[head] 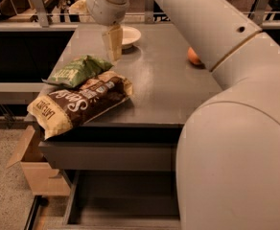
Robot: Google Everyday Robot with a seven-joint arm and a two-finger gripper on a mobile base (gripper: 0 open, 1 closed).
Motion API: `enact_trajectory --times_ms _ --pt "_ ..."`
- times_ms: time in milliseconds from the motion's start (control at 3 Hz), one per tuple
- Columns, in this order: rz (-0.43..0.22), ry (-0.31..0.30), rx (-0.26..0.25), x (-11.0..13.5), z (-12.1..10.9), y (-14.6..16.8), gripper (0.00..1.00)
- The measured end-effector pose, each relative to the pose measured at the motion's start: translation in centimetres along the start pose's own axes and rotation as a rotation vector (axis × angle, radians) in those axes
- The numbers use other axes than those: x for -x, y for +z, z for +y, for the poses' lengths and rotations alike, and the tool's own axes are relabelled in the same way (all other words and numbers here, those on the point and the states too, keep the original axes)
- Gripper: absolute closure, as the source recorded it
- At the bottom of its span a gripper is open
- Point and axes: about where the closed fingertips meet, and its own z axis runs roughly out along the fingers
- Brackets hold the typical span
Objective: Place green jalapeno chip bag into middle drawer
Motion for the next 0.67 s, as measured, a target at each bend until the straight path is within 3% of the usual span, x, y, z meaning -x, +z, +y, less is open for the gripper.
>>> enact_trajectory --times_ms 667 --pt "0.056 -0.123 0.131 0.7 1.0 6.7 0.00"
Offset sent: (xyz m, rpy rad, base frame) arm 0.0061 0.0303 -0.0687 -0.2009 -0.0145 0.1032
